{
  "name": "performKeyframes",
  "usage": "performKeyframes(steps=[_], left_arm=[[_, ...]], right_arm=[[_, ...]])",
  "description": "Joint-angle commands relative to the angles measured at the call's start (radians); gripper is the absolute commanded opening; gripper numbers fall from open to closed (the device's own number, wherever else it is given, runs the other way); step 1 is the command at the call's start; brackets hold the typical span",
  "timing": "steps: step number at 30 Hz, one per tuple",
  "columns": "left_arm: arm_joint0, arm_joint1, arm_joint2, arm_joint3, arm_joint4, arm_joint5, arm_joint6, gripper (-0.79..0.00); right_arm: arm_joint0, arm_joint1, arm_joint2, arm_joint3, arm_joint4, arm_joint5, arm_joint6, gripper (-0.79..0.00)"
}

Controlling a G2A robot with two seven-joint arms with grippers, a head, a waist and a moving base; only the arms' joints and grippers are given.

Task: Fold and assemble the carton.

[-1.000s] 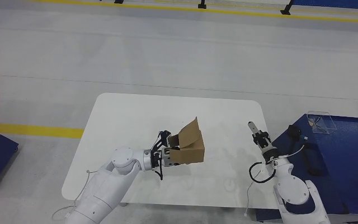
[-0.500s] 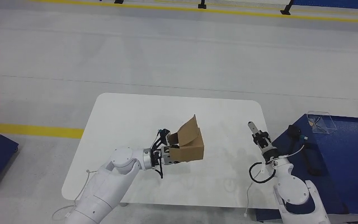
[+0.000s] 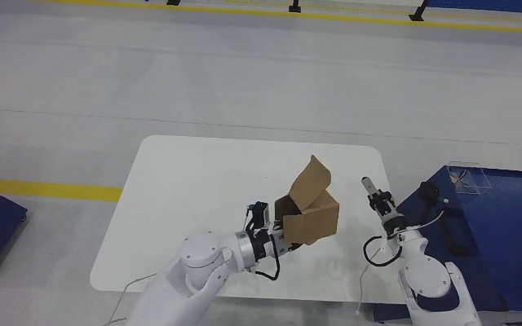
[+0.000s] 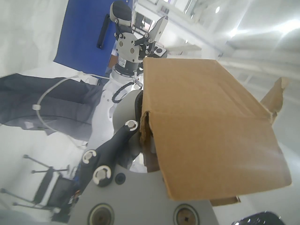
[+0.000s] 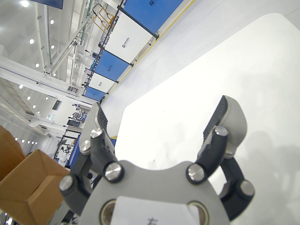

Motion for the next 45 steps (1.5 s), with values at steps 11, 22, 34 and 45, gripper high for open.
performKeyframes(steps=[11,22,34,45], left_arm=[[0.02,-0.122,0.079,-0.038,-0.656,-0.196,1.015,-0.785],[-0.041,-0.196,0.09,0.11,-0.922,-0.603,1.426,-0.785],[-0.166,-0.249,0.112,0.36,-0.906,-0.686,1.607,-0.785],[-0.21,-0.285,0.116,0.515,-0.95,-0.645,1.553,-0.785]], right_arm=[[0.0,0.0,0.0,0.0,0.0,0.0,0.0,0.0],[0.0,0.0,0.0,0.0,0.0,0.0,0.0,0.0],[0.0,0.0,0.0,0.0,0.0,0.0,0.0,0.0],[0.0,0.0,0.0,0.0,0.0,0.0,0.0,0.0]])
